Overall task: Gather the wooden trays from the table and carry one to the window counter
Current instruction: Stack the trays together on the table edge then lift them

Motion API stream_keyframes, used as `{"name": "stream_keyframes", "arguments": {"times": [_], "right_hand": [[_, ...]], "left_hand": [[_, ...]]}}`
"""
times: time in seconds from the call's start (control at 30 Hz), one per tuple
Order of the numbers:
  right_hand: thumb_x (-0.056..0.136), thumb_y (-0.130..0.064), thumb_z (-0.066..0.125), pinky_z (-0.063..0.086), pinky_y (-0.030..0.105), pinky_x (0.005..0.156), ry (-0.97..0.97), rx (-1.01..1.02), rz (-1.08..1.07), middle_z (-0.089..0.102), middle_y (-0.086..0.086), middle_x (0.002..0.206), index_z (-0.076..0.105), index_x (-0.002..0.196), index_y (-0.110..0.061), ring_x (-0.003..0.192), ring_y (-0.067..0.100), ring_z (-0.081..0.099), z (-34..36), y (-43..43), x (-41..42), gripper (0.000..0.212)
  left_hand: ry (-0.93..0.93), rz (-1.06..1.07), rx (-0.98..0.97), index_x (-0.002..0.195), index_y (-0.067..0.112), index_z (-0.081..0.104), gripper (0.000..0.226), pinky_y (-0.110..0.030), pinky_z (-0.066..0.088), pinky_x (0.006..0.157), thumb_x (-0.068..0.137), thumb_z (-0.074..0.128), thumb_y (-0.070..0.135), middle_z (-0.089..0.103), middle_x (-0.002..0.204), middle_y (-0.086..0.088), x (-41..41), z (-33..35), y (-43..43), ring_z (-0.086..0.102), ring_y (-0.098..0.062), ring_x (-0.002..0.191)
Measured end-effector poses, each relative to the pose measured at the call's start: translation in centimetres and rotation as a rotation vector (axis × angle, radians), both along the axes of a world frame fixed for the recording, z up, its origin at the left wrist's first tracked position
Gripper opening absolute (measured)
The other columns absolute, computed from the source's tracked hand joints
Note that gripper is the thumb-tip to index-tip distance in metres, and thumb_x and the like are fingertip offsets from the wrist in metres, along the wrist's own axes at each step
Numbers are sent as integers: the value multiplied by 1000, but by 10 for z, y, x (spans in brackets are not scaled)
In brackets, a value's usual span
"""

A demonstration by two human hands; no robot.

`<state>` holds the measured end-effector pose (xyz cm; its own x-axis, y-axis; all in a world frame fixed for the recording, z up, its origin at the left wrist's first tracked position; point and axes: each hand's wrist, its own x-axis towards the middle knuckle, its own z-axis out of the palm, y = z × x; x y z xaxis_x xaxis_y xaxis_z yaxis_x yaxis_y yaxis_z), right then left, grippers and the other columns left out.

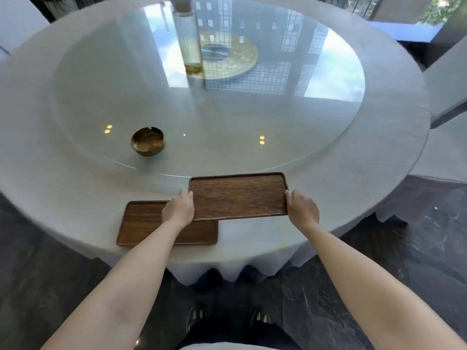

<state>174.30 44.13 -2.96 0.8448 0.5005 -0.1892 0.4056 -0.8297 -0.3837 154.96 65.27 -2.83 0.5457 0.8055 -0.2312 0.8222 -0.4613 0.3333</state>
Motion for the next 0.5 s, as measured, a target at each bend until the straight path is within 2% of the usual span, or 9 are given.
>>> {"name": "stream_keyframes", "arguments": {"times": [0.07,0.17,0.23,0.33,0.5], "right_hand": [[98,-34,24,34,33,60,-5,-10,41,65,22,91,47,77,-9,80,36,59,1,25,-23,40],[98,-31,23,34,33,60,-11,-48,98,66,22,94,53,84,-7,83,37,60,-3,57,-60,41],[98,-27,23,34,33,59,-12,-77,152,66,20,93,51,82,-8,78,36,59,-9,74,-84,37],[98,-29,20,32,33,56,12,-101,166,66,16,89,41,76,-13,64,28,47,-16,91,-112,34],[99,-32,20,33,32,58,28,-135,158,65,13,88,44,78,-14,64,26,46,-24,102,-137,37]], "left_hand": [[11,34,14,103,0,49,43,-41,43,77,99,20,31,62,108,-30,-28,4,22,58,-43,100],[25,75,27,104,-1,48,40,-43,44,82,99,22,29,61,110,-33,-66,5,52,57,-46,102],[47,93,23,108,0,48,41,-42,43,81,99,20,29,61,111,-30,-88,3,70,57,-44,101],[80,88,7,110,2,47,41,-39,40,75,99,17,28,62,108,-25,-113,-6,89,57,-40,96],[125,47,-31,108,3,46,40,-36,38,70,99,15,27,62,105,-22,-137,-22,105,56,-36,90]]}}
